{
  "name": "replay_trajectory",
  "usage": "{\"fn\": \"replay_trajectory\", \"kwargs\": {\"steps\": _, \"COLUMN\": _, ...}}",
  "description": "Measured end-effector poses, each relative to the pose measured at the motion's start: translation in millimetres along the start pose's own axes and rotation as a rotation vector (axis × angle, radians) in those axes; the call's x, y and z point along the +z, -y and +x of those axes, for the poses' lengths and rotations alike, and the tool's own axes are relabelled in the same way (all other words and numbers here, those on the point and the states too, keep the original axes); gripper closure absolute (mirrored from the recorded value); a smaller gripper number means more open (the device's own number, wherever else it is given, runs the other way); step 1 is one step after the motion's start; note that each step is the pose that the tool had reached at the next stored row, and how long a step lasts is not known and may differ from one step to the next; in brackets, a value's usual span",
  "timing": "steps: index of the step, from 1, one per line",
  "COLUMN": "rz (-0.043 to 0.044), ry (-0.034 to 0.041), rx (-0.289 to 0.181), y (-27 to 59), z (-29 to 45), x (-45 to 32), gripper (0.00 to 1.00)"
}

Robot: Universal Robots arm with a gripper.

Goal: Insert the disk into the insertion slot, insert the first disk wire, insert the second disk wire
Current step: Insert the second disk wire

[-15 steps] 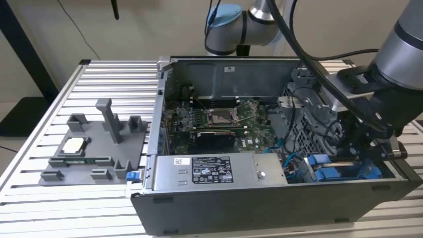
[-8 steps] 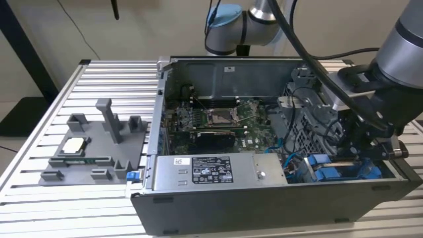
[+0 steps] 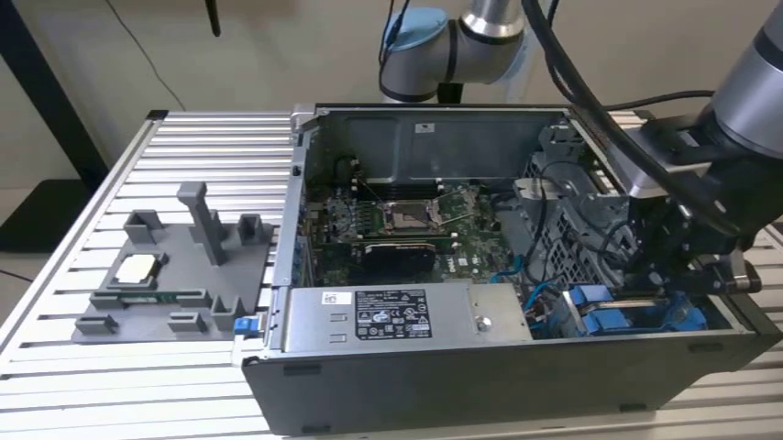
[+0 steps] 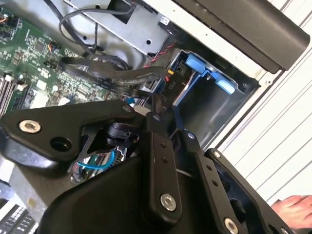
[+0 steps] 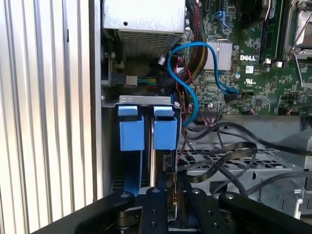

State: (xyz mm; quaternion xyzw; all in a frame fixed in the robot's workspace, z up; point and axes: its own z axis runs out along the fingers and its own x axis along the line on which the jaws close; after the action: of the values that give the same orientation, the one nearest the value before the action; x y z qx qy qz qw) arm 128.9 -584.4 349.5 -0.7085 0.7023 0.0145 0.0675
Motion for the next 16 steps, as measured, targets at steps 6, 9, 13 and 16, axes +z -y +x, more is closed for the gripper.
{"fn": "replay_trajectory", "kwargs": {"steps": 6, "rz": -0.0322, "ry": -0.0033, "rx": 0.004, "y": 2.3, "z": -0.9, "x": -8.4, "gripper": 0.76}}
{"fn": "replay_trajectory", "kwargs": {"steps": 9, "rz": -0.036, "ry": -0.0035, "rx": 0.004, "y": 2.6, "z": -1.4, "x": -13.0, "gripper": 0.76}}
{"fn": "replay_trajectory", "kwargs": {"steps": 13, "rz": -0.0372, "ry": -0.0033, "rx": 0.004, "y": 3.0, "z": -2.0, "x": -17.6, "gripper": 0.76}}
{"fn": "replay_trajectory", "kwargs": {"steps": 16, "rz": -0.0372, "ry": -0.0034, "rx": 0.004, "y": 3.1, "z": -2.0, "x": -17.9, "gripper": 0.76}}
